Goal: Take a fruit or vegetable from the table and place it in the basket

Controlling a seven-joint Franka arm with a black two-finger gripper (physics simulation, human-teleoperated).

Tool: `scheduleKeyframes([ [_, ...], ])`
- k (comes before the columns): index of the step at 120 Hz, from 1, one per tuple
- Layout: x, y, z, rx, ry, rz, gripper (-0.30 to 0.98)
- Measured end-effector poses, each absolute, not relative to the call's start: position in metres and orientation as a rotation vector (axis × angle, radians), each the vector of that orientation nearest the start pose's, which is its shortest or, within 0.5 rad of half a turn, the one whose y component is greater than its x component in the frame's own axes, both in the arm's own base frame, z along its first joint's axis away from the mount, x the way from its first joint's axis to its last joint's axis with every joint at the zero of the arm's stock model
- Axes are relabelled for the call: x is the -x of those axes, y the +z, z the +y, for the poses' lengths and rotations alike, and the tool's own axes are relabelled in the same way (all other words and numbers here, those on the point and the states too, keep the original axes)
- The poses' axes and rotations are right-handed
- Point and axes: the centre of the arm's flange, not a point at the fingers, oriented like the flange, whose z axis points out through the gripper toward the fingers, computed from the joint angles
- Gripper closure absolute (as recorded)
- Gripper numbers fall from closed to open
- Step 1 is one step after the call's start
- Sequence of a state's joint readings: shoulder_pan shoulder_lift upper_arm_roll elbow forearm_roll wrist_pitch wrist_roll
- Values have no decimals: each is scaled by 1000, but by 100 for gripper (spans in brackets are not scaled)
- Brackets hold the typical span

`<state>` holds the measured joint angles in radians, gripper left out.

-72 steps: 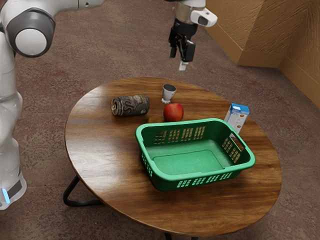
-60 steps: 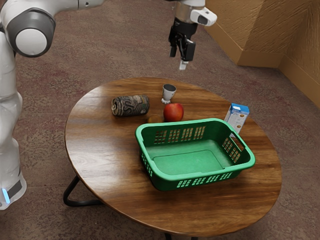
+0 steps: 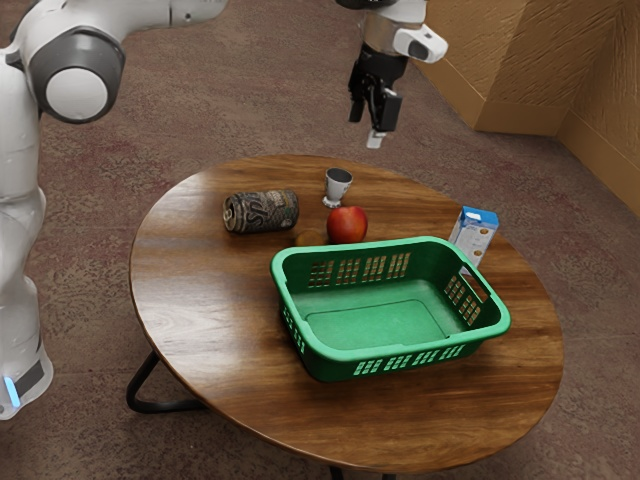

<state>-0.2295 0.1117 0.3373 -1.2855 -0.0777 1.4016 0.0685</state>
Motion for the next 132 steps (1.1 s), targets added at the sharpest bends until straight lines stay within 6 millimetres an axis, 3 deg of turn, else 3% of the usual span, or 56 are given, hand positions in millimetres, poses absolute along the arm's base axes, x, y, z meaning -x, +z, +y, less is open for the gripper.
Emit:
scheduleKeyframes([
  [23, -576, 655, 38, 3173, 76, -46, 0],
  [46, -579, 594, 44, 3171, 263, -72, 0],
  [61, -579, 590, 47, 3170, 267, -82, 0],
  [85, -585, 576, 73, 3152, 293, -163, 0],
  [132, -607, 542, 73, 3120, 359, -176, 0],
])
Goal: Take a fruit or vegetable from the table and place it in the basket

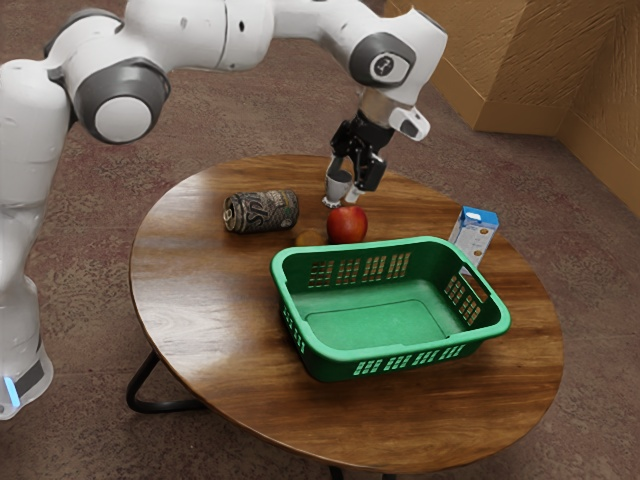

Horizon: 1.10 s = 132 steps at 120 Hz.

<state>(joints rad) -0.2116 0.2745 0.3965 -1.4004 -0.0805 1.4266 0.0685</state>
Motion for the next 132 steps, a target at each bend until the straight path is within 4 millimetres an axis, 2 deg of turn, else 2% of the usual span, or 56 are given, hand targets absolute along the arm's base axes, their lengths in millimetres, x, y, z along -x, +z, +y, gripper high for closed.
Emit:
scheduleKeyframes([
  [22, -612, 534, 85, 3111, 373, -208, 0],
  [64, -629, 511, 80, 3090, 398, -196, 0],
  [99, -635, 496, 89, 3092, 406, -218, 0],
  [132, -647, 475, 83, 3091, 430, -207, 0],
])
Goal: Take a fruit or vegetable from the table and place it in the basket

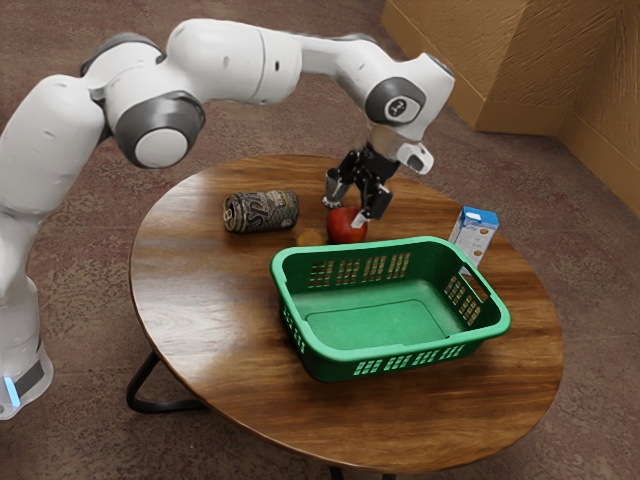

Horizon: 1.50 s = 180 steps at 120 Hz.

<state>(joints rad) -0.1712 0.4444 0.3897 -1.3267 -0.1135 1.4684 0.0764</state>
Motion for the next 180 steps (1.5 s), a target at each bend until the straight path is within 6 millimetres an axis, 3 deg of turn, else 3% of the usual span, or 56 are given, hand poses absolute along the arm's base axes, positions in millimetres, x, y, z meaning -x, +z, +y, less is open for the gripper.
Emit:
scheduleKeyframes([
  [31, -658, 445, 84, 3088, 469, -213, -1],
  [71, -671, 422, 88, 3090, 478, -220, 0],
  [94, -672, 415, 89, 3096, 488, -228, 12],
  [113, -673, 447, 82, 3111, 403, -208, 17],
  [119, -669, 469, 79, 3121, 353, -197, 18],
  [127, -660, 513, 67, 3138, 254, -165, 18],
  [140, -652, 563, 31, 3153, 130, -67, 18],
  [157, -651, 578, -7, 3154, 87, 31, 19],
  [180, -654, 574, -58, 3151, 84, 159, 19],
])
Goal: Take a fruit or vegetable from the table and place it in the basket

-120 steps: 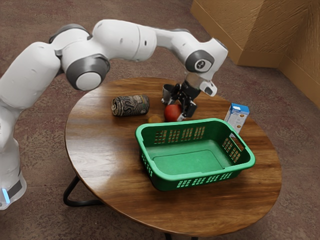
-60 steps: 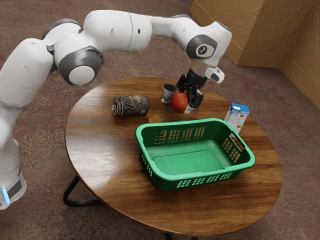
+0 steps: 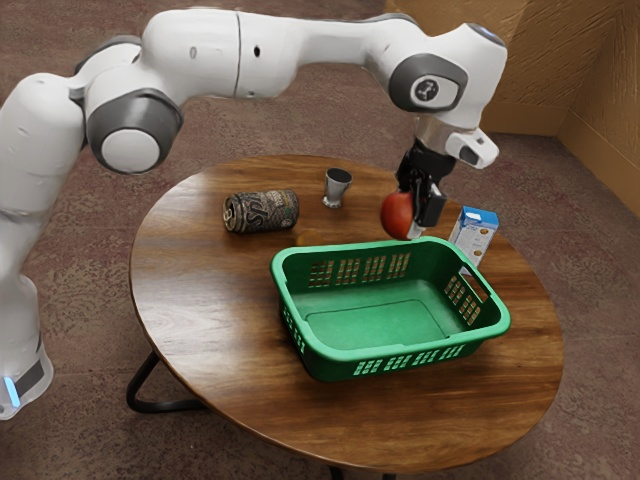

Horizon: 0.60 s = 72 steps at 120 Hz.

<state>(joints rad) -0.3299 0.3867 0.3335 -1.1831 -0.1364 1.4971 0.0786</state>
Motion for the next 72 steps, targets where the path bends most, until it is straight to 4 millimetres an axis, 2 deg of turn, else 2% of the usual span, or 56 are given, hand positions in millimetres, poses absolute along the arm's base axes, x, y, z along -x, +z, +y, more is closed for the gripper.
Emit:
scheduleKeyframes([
  [9, -654, 569, -77, 3150, 93, 207, 19],
  [20, -654, 566, -90, 3149, 99, 240, 19],
  [34, -654, 564, -96, 3149, 99, 258, 18],
  [39, -654, 564, -99, 3151, 100, 264, 9],
  [44, -654, 563, -100, 3153, 102, 268, 5],
  [72, -655, 558, -106, 3157, 116, 279, 2],
])
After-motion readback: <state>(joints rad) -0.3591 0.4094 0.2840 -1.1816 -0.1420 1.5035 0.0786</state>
